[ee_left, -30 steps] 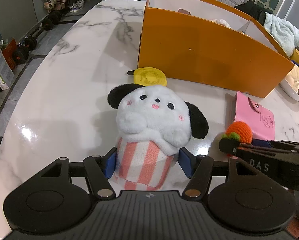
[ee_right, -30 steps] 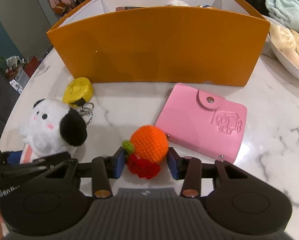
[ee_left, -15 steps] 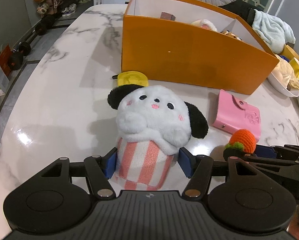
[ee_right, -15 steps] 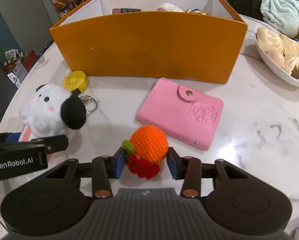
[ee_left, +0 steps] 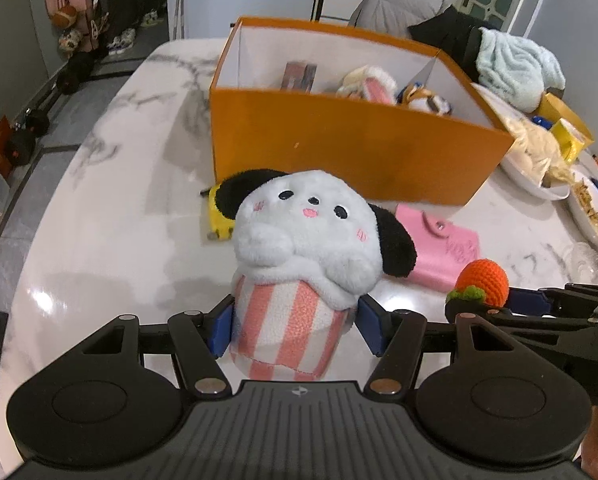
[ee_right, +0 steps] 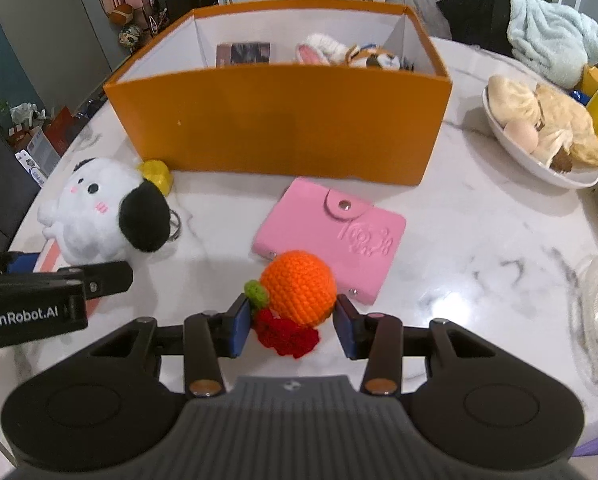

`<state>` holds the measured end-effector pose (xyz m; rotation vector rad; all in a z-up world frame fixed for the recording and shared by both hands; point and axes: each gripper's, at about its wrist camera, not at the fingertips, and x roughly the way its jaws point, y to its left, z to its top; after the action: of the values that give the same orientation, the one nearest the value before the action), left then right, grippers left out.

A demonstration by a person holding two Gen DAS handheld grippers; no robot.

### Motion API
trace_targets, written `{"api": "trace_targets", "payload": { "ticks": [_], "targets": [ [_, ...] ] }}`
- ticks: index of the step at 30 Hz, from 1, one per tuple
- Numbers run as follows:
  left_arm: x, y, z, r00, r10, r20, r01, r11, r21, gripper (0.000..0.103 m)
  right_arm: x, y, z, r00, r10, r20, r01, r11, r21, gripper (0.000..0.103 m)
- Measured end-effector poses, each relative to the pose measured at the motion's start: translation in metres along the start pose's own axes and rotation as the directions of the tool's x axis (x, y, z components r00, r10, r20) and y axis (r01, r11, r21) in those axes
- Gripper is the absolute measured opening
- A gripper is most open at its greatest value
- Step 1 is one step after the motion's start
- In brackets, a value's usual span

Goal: Organize objects
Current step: 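Lift the plush dog and crocheted fruit and carry both over the orange box, then lower the plush dog and crocheted fruit into the orange box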

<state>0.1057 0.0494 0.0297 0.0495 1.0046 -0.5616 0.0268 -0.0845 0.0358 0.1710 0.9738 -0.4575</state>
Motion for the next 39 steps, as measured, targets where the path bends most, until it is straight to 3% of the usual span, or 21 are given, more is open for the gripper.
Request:
{"api": "trace_targets", "payload": {
  "ticks": [20, 30, 39],
  "targets": [
    [-0.019, -0.019, 0.050, 0.998, -0.023, 0.060, 0.022, 0.999, 0.028, 0.072, -0.037, -0.006, 0.047, 0.998, -0.008, 0.068, 0.010, 0.999, -0.031, 0.046],
    [-0.026, -0.014, 0.116, 0.990, 0.000, 0.144, 0.003, 1.000, -0.016, 0.072, -0.052, -0.010, 0.114, 0.989, 0.001, 0.146, 0.003, 1.000, -0.026, 0.046],
    [0.021, -0.010, 0.155, 0.991, 0.039, 0.125, -0.033, 0.998, -0.049, 0.072, -0.012, -0.019, 0.172, 0.988, 0.015, 0.156, -0.018, 1.000, 0.020, 0.046]
  ]
}}
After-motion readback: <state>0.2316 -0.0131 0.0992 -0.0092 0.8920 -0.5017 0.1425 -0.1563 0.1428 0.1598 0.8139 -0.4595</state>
